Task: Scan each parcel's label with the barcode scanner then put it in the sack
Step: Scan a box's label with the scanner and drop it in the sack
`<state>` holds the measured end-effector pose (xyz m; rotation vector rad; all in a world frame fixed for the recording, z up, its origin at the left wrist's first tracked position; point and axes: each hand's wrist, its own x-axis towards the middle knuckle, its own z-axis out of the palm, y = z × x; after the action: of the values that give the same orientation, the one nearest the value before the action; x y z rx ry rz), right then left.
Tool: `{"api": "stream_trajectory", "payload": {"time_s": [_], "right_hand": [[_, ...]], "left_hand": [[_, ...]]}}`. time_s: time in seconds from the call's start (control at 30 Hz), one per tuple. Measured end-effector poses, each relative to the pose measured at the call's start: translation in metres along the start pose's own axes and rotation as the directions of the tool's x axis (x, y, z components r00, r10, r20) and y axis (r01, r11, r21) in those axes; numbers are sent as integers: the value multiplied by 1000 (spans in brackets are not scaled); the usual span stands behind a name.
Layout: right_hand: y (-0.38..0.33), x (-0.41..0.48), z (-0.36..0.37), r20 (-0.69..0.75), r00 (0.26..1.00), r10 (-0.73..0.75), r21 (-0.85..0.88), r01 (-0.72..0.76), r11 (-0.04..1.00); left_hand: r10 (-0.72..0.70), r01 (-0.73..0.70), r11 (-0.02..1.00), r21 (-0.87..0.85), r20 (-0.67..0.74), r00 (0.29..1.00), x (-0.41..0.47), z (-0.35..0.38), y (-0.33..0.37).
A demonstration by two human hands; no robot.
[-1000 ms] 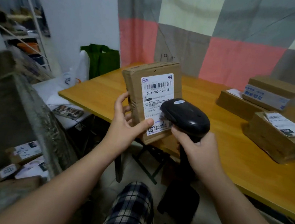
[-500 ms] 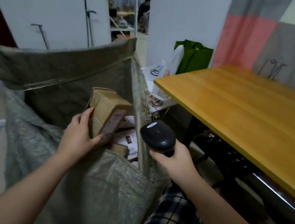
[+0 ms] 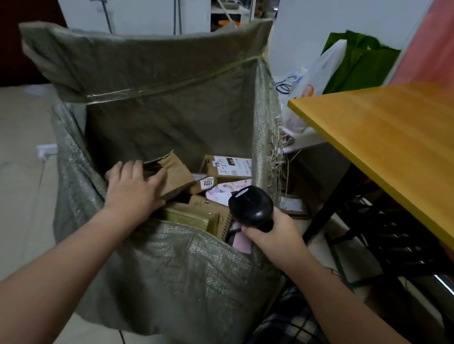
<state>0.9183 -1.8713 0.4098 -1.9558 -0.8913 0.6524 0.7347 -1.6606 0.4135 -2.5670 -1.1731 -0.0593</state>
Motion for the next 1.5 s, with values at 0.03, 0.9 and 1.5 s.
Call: {"api": "stream_trajectory", "payload": {"time_s": [0.03,0.9,1.5], "right_hand": [[0,0,1,-17,1000,-3,-12,3,1000],[53,-249,-275,-897,403,183,206,15,978],[86,-379,-368,-897,71,436,441,225,869]], "left_hand": [[-1,1,1000,14,38,999,4,-1,7],[674,-868,347,-354,-550,493,-81,-258,425],[877,-129,-22,-991,-82,474,-134,-347,639]]}}
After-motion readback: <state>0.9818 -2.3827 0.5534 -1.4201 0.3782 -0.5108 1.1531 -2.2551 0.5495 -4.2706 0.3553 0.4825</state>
